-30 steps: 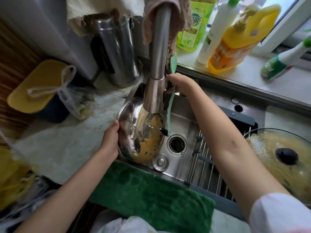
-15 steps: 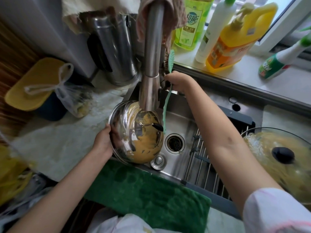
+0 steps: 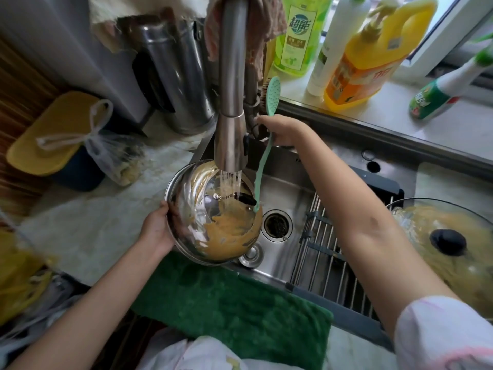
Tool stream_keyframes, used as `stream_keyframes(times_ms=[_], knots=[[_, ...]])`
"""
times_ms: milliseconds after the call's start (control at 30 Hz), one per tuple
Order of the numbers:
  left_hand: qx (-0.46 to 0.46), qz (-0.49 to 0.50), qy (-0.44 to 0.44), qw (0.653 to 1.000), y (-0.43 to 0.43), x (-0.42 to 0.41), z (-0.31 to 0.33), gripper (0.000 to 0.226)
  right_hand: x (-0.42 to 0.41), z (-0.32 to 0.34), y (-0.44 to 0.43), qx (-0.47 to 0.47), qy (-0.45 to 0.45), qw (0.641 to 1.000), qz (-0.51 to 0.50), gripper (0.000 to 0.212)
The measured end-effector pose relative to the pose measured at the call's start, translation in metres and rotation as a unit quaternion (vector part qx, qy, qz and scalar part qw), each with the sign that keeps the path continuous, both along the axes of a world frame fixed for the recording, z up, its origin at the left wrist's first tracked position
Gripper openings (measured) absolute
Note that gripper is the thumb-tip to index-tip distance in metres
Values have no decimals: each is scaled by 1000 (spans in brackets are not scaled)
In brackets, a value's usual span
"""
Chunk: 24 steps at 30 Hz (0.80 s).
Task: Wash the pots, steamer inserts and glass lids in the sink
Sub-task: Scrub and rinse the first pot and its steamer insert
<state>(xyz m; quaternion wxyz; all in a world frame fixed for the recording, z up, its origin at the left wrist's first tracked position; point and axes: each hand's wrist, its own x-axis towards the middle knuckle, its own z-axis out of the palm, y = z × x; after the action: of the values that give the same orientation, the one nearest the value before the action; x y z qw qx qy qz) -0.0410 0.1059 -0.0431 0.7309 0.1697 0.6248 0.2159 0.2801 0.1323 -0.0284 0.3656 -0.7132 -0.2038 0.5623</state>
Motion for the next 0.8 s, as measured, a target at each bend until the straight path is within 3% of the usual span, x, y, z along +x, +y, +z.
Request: stream_keyframes(times_ms=[67,133,233,367,467,600,733,800], knots=[[2,-3,-8,1000,-4,4,3,45,3,4,-12,-7,-27,1000,-4,64],[1,-12,-14,1000,-8,8,4,44,6,8,-26,-1,-111,993,-49,69],[4,-26,-18,999,-13,14,4,42,10,17,-56,41,-230,962,-139,53],[5,-44,-1,999,-19,24,2,36,7,39,-103,54,-375,919,-112,42],[13,-61,29,998,-22,35,-1,39,-10,49,-135,30,-370,926,-76,39],[53,-106,99,988,-28,52,1,41,-57,47,-166,18,-313,948,-58,56],[110,-151,132,974,-38,67,8,41,-125,37,-183,42,-266,963,-10,46],[133,-167,138,967,-40,71,8,41,-159,26,-180,60,-324,943,35,43]])
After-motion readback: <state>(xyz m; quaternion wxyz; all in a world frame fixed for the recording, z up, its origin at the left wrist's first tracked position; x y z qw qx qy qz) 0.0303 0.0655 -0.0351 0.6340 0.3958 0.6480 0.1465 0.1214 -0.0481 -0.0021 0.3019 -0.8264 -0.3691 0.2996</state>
